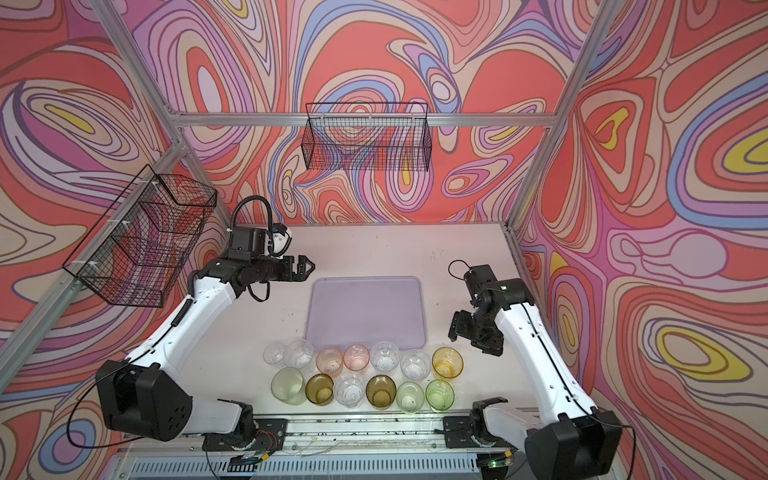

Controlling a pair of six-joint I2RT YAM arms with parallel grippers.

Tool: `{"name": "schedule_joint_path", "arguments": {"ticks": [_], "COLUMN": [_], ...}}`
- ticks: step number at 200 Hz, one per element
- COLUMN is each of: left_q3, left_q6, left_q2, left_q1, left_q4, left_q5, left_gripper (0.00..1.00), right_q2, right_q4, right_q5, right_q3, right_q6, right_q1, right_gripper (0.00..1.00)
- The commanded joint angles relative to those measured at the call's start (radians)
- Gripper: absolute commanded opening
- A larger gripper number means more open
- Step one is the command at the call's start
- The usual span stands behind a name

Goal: Place the glasses into the tray
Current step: 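Raise both arms and lower the right gripper onto the yellow cup, then close the right gripper on the yellow cup's rim and lift it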

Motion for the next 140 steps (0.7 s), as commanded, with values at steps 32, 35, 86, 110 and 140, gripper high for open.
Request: {"name": "schedule_joint_path", "arguments": {"ticks": [32,35,86,110,140], "left_q3": [0.006,0.005,0.017,0.009,0.006], "left_q6": [0.017,0.018,0.020,0.018,0.020], "left_q2": [-0.023,-0.023,-0.011,-0.013,-0.018], "left_q1": [-0.001,-0.001,-0.001,-0.001,-0.001], "left_q4": [-0.027,-0.025,-0.021,-0.013,-0.018], "left_q5": [0.012,0.012,0.018,0.024,0.016], "left_gripper": [1.00,1.00,1.00,1.00,1.00], "right_q2": [-0.040,-0.043,-0.066,-0.070,-0.088], "right_q4": [0.021,0.024,0.087,0.110,0.144], "right_q5": [-0.043,-0.045,-0.088,-0.094,-0.091], "right_q3": [-0.103,-0.108,-0.204,-0.234,-0.287], "right_q6": [0.074,0.077,0.125,0.137,0.158], "right_q1": [0.018,0.017,0.031,0.032,0.033], "right_gripper": [0.83,0.83,0.77,0.74,0.65]}}
